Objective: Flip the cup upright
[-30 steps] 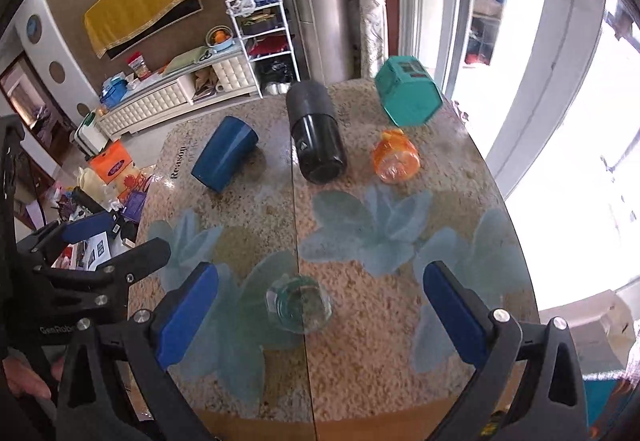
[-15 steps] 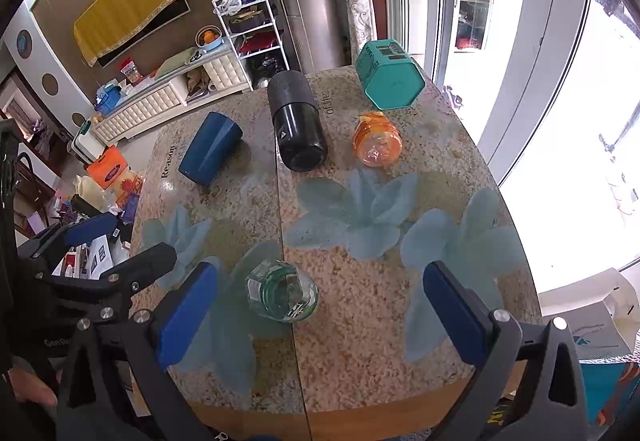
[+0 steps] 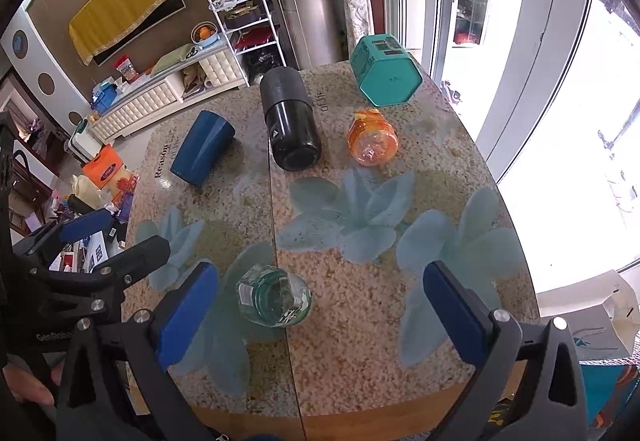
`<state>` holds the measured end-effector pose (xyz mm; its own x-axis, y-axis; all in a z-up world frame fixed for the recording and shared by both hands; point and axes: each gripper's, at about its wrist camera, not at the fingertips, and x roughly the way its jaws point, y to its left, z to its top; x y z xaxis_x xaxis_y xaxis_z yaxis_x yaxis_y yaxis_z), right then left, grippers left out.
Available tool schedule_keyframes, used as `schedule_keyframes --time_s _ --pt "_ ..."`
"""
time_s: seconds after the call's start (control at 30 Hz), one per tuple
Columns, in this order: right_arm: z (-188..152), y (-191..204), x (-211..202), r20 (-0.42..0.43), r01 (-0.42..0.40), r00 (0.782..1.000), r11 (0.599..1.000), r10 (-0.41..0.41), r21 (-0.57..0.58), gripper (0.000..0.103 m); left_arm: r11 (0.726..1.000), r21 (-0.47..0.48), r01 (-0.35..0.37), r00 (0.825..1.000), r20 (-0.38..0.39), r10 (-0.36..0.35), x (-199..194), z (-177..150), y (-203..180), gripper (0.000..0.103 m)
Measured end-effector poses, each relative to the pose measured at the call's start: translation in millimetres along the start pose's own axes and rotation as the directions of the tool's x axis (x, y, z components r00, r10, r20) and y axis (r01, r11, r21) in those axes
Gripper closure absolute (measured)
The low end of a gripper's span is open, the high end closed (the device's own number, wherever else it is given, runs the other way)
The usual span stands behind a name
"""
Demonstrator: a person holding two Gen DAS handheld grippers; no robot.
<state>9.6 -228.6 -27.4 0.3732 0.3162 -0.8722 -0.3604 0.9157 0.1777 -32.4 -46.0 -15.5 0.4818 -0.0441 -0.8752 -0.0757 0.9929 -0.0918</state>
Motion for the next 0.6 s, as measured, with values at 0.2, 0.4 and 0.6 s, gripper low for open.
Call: schedule_keyframes --time_s 0.2,0.4,0.6 --pt "0.5 0.2 1.6 -0.01 -0.003 1.0 1.0 0.003 -0.002 0.0 1.0 -0.005 0.002 1.0 -0.003 -0.002 0.3 -0.6 1.5 0.0" --pt "-0.1 0.4 1.9 -0.013 -0.004 1.0 1.0 0.004 -0.002 0.0 1.0 -0.005 -0.001 1.0 -0.005 0.001 0.0 -1.4 2.1 0.0" --pt "-0.5 0.4 1.8 -0.013 -0.004 1.0 1.0 0.004 -0.001 0.0 1.0 -0.004 -0.001 1.0 -0.005 0.001 0.0 -1.6 1.9 0.0"
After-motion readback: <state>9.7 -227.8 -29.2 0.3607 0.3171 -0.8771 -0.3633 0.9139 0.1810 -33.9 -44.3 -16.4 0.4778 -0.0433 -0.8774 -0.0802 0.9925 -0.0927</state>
